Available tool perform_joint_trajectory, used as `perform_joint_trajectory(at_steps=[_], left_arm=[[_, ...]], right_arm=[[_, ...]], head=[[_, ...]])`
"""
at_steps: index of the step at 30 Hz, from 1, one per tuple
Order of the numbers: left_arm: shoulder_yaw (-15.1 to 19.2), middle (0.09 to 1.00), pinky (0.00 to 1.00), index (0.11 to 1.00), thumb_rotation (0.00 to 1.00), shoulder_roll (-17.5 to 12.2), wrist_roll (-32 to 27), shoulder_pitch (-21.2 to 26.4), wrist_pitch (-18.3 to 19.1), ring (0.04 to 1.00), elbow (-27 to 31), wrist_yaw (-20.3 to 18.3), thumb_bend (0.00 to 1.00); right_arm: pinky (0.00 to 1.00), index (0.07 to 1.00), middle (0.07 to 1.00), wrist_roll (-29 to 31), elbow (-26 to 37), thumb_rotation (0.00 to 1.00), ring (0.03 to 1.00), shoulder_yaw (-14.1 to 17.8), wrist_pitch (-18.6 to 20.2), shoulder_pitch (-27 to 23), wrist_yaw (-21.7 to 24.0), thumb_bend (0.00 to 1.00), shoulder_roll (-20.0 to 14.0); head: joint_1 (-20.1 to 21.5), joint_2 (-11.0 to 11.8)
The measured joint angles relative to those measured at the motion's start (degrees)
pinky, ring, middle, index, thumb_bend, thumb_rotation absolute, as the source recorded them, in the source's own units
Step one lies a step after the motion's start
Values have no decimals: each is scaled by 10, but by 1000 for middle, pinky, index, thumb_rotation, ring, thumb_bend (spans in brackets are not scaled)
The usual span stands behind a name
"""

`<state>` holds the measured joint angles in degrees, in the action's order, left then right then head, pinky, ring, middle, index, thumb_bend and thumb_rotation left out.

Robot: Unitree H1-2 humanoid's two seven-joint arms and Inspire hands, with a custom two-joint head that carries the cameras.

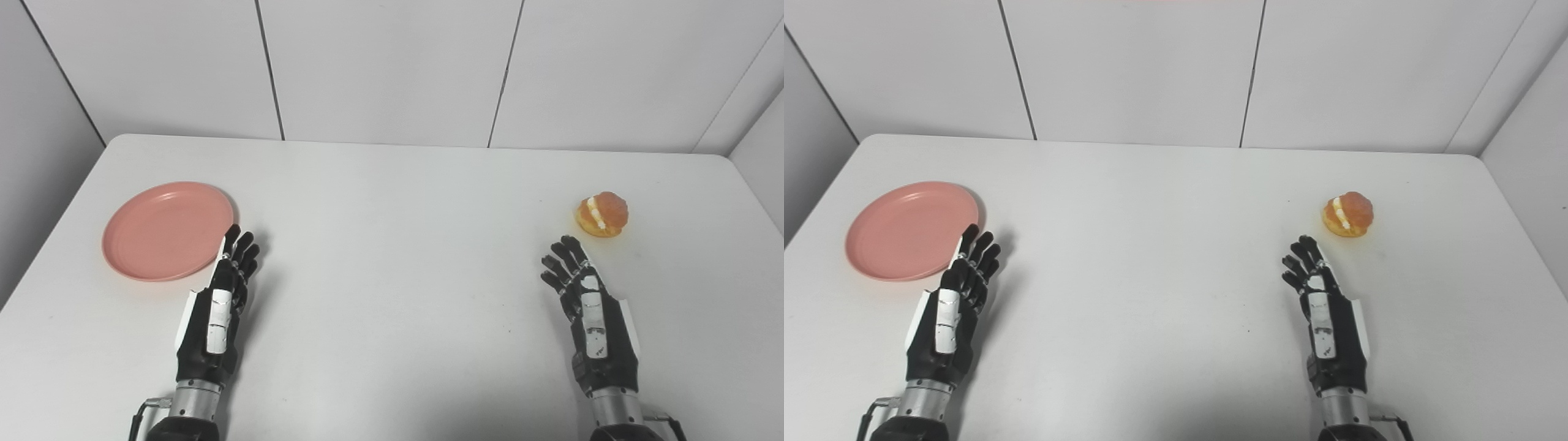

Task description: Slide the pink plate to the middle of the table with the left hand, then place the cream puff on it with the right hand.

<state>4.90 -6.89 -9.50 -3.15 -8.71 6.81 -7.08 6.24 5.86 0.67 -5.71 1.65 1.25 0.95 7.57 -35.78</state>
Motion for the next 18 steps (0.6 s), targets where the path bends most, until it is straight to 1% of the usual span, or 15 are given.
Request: perform_joint_trajectory(at_steps=[2, 4, 6, 7, 8, 10, 11, 12, 15, 17, 18], left_arm=[[-2, 984, 1000, 987, 1000, 4, 3, 3, -4, 971, -4, 1, 841], [-4, 976, 1000, 980, 1000, 10, 14, 6, -20, 964, -9, 5, 834], [-5, 970, 1000, 973, 996, 20, 26, 10, -32, 960, -14, 13, 837], [-7, 968, 1000, 972, 992, 24, 32, 12, -38, 956, -15, 17, 836], [-11, 969, 1000, 972, 988, 29, 41, 13, -42, 957, -16, 20, 838], [-16, 979, 1000, 984, 980, 41, 60, 14, -48, 965, -17, 26, 851], [-21, 980, 1000, 986, 980, 46, 68, 15, -50, 966, -17, 31, 850], [-24, 984, 1000, 991, 979, 51, 76, 15, -52, 970, -17, 34, 848], [-35, 989, 1000, 999, 986, 63, 97, 15, -59, 976, -20, 42, 842], [-38, 994, 1000, 1000, 991, 70, 110, 15, -62, 982, -22, 46, 827], [-40, 997, 1000, 1000, 995, 74, 111, 16, -64, 988, -23, 49, 814]], right_arm=[[881, 895, 902, 3, -11, 953, 868, 2, -1, 0, 4, 895, -3], [892, 900, 908, 10, -19, 961, 875, 5, -4, 1, 8, 892, -8], [899, 903, 913, 18, -25, 965, 881, 9, -13, 1, 15, 889, -15], [900, 906, 914, 23, -27, 967, 882, 11, -19, 0, 19, 884, -18], [899, 908, 914, 27, -31, 967, 882, 15, -28, -2, 24, 882, -23], [897, 909, 913, 41, -38, 966, 883, 21, -45, -5, 34, 888, -32], [897, 909, 913, 48, -43, 966, 884, 24, -48, -7, 37, 888, -37], [895, 909, 912, 56, -49, 966, 882, 28, -52, -11, 42, 889, -41], [889, 916, 914, 70, -64, 969, 880, 36, -67, -18, 54, 896, -53], [887, 917, 914, 79, -74, 972, 878, 41, -75, -22, 62, 899, -62], [888, 915, 917, 83, -78, 971, 879, 43, -77, -24, 68, 899, -65]], head=[[-5, 2], [-37, 18], [-40, 21], [-61, 34], [-62, 34], [-97, 55], [-98, 55], [-113, 65], [-126, 71], [-149, 82], [-150, 83]])
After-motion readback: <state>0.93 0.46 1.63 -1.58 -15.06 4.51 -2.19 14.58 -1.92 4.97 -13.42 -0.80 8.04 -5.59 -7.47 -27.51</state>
